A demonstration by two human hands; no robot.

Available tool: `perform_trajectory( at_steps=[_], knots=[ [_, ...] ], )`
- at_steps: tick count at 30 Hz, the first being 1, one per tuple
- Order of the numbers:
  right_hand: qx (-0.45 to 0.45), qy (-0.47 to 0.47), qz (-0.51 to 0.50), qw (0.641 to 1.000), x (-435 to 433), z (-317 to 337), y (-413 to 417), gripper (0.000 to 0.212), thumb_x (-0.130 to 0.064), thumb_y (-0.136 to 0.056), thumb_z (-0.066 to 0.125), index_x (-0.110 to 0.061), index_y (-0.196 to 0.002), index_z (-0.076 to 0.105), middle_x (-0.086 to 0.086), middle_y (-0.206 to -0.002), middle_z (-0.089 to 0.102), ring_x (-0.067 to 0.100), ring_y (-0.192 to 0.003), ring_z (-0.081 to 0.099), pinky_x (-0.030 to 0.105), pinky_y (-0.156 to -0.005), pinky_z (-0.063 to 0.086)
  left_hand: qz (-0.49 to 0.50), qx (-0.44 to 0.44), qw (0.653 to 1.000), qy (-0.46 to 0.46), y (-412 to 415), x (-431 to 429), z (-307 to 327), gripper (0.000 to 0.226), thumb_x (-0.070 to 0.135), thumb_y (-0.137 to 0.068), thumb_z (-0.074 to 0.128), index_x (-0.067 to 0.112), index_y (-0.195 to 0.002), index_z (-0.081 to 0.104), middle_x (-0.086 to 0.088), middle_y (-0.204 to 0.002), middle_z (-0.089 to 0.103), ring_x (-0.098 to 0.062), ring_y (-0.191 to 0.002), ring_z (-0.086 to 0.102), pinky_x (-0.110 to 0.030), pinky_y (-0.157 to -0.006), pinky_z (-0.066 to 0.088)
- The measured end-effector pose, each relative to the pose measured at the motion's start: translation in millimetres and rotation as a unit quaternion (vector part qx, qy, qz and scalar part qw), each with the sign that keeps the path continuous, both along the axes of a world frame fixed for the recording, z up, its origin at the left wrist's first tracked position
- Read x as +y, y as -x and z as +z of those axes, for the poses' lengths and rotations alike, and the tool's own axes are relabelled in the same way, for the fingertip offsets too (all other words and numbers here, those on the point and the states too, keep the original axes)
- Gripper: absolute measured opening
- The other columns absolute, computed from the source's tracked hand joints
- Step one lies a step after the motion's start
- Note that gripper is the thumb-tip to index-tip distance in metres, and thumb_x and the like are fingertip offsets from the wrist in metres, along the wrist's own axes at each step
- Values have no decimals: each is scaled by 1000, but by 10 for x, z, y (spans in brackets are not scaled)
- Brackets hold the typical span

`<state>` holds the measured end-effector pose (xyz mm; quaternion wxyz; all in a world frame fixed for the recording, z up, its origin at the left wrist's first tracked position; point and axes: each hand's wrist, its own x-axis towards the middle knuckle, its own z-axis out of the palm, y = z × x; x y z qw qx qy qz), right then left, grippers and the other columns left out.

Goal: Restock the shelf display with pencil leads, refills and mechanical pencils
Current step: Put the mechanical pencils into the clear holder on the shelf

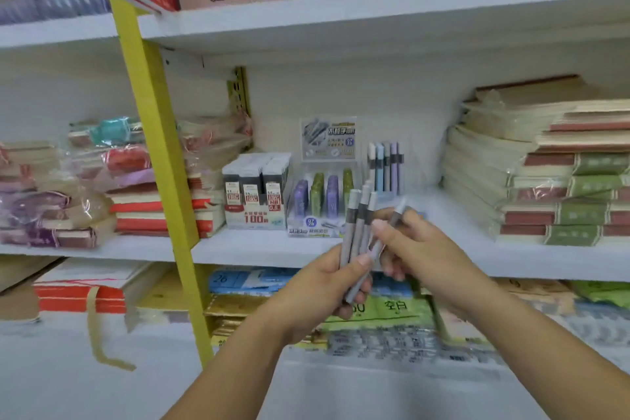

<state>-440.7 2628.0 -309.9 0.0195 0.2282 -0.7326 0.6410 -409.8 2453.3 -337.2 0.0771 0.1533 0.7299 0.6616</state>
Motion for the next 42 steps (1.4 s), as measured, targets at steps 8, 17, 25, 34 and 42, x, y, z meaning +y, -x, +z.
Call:
perform_trajectory(
  at_steps=[8,17,25,34,42],
  knots=[
    [53,99,-77,991,296,587,355,10,-12,-96,56,-15,-97,65,3,-84,73,13,-72,68,21,-58,52,57,45,996,-42,383,309,332,19,36,-103,49,19,-105,57,9,-72,62,-7,-62,54,-22,-57,45],
    [311,-24,-260,914,542,795,831,42,-12,-90,66,-49,-100,47,-7,-88,65,7,-82,65,25,-73,52,157,98,980,-72,739,379,307,20,36,-101,52,21,-87,52,11,-64,53,-6,-51,39,-17,-45,31],
    [337,-177,-304,873,382,629,1204,40,-23,-90,64,-52,-99,39,-9,-94,56,-8,-84,52,11,-63,33,182,143,964,-131,846,252,283,20,28,-101,53,37,-87,65,9,-63,56,-1,-45,46,-10,-42,37],
    [309,-188,-300,883,378,608,1281,33,-23,-89,65,-47,-103,46,-8,-88,61,2,-86,56,16,-65,37,139,112,979,-98,846,271,211,21,32,-101,50,43,-91,64,10,-63,56,-4,-46,41,-16,-42,32],
    [253,-284,-325,866,406,578,1331,24,-32,-95,54,-42,-116,57,-8,-109,50,13,-116,33,28,-87,27,134,102,981,-95,831,237,191,19,36,-100,51,43,-89,64,8,-69,59,-5,-49,43,-16,-44,34]
  ],
)
